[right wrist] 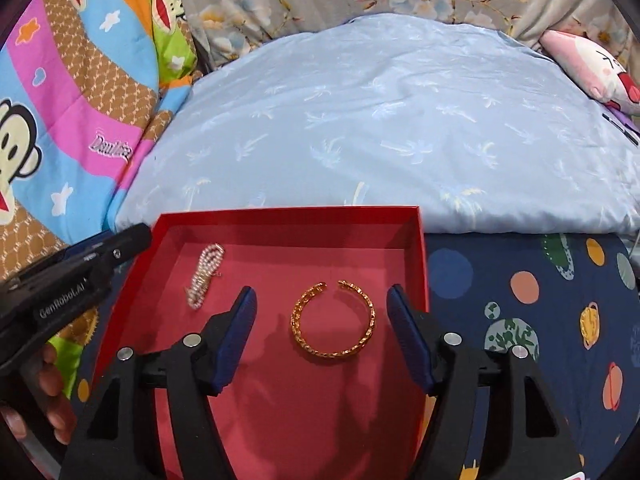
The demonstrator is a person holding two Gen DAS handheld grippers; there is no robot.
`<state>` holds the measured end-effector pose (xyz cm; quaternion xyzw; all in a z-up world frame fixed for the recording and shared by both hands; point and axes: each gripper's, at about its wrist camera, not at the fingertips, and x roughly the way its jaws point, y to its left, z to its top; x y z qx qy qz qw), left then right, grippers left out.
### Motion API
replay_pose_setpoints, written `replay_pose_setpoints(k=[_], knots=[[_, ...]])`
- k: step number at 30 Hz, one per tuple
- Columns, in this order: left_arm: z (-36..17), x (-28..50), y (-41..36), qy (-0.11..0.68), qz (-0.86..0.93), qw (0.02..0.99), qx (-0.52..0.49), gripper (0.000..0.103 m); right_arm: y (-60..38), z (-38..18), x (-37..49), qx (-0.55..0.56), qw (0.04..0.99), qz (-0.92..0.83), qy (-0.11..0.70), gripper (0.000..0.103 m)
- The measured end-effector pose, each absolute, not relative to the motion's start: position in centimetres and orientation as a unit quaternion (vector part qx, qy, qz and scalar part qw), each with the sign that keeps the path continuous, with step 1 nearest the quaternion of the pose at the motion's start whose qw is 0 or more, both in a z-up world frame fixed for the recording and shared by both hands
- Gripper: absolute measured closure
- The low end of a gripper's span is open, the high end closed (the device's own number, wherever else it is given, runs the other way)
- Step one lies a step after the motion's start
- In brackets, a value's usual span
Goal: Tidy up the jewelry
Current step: 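Release the clip into the red tray with the left tool while the right tool releases the bangle, then withdraw both tools from the tray back over the jewelry pile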
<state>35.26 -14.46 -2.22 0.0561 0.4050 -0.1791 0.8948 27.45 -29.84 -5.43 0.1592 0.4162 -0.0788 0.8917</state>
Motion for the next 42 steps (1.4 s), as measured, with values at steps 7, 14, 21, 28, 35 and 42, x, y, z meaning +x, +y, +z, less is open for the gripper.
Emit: replay_pose_setpoints(k=[7,14,21,28,35,42], knots=[[-0.2,30.2,-10.4,0.379,-0.158,0.910,0.067,0.043,-29.5,-2.7,21.1,0.189,0.904,-0.070,0.377,0.033],[-0.3,22.8,-5.1,0.385,-0.135,0.912,0.032,0.033,-26.7,-2.8,12.4,0.193,0.904,-0.055,0.377,0.031],[-1.7,16.0,-2.5,0.406,-0.126,0.904,0.033,0.033,-23.7,-3.6,4.9,0.190,0.902,-0.049,0.385,0.031],[-2.3,11.1,-0.6,0.426,-0.130,0.895,0.019,0.033,-22.0,-2.8,0.4,0.178,0.906,-0.051,0.382,0.031],[-3.2,7.6,-0.5,0.438,-0.134,0.889,0.030,0.033,-20.5,-1.7,-2.5,0.182,0.908,-0.035,0.376,0.031],[-4.3,6.3,0.9,0.448,-0.123,0.885,0.029,0.033,-18.7,-4.6,-2.8,0.174,0.897,-0.024,0.405,0.031]])
